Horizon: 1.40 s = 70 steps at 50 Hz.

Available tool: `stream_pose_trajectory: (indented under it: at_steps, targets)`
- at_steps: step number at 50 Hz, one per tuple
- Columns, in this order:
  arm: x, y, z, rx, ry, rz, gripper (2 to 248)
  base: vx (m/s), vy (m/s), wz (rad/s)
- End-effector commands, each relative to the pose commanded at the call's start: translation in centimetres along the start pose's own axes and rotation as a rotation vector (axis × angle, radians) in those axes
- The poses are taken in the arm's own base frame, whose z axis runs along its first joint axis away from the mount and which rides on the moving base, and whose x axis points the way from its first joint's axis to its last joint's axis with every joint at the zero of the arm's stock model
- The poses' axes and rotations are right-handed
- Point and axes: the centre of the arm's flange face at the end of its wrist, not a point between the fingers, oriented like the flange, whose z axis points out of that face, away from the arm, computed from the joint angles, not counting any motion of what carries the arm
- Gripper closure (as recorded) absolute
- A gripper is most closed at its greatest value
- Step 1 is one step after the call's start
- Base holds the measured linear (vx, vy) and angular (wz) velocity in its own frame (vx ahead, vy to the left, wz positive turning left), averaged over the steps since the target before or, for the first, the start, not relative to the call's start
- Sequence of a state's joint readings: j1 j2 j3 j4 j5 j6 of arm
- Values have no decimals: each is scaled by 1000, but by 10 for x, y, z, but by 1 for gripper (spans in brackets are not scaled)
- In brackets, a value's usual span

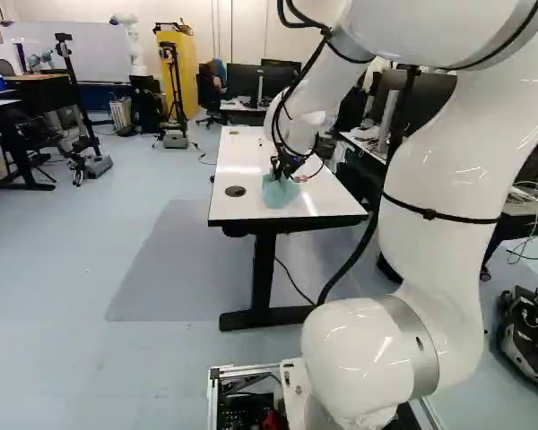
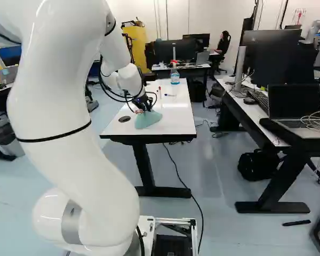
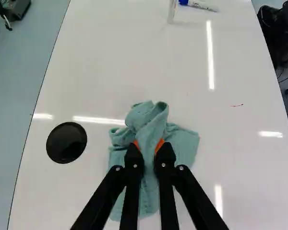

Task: Clean the table with the green towel

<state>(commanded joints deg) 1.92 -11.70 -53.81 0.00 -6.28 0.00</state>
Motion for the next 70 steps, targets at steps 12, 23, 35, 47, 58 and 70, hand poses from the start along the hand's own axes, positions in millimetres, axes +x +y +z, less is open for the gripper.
stream_pose_trajectory:
  at_steps: [12, 23, 35, 47, 58, 70]
  targets:
    - [13, 10, -5, -12, 26, 16, 208, 0, 0, 0]
    - [27, 26, -2, -28, 43, 37, 208, 0, 0, 0]
    - [41, 43, 9, -45, 50, 60, 208, 0, 0, 0]
    - [55, 58, 21, -60, 59, 78, 208, 0, 0, 0]
    - [71, 66, 34, -66, 70, 85, 208, 0, 0, 0]
    - [87, 74, 50, -73, 81, 92, 208, 0, 0, 0]
